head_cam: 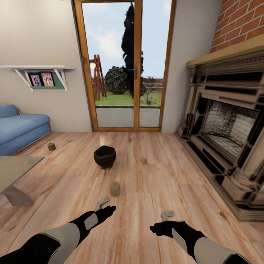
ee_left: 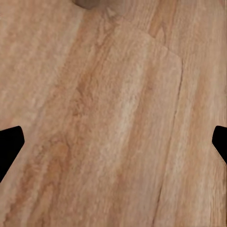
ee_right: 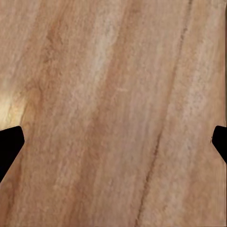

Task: Place each of the two pumpkins and all three candles from the living room inside a cabinet in the living room (use any cabinet), then make sure every cabinet is closed, and position the cauldron so it is next to a table in the living room.

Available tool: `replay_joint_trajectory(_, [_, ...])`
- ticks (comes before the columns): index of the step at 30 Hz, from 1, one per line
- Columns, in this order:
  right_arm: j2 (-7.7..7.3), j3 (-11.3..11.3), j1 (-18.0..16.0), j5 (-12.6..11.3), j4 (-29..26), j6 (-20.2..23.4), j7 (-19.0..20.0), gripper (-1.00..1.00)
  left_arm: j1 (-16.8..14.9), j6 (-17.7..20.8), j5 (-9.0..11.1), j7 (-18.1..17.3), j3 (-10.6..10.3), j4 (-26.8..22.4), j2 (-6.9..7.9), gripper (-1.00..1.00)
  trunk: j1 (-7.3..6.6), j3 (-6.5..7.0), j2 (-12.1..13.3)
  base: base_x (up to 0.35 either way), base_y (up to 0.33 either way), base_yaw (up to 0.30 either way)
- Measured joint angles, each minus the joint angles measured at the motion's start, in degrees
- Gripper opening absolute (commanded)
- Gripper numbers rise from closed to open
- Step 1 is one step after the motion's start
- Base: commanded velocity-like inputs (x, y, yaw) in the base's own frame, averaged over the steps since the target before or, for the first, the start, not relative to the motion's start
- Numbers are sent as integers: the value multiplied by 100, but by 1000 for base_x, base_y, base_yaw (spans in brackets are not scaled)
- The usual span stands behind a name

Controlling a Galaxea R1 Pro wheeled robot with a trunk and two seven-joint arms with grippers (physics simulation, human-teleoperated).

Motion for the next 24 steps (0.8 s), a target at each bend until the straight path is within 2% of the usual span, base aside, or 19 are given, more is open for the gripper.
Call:
replay_joint_trajectory(11, [0,0,0,0,0,14,-1,100,0,0,0,60,7,-1,0,100,2,71,0,115,-142,208])
replay_joint_trajectory(24, [0,0,1,0,-1,22,-1,100,-1,0,1,62,8,-1,0,100,2,155,0,12,-13,212])
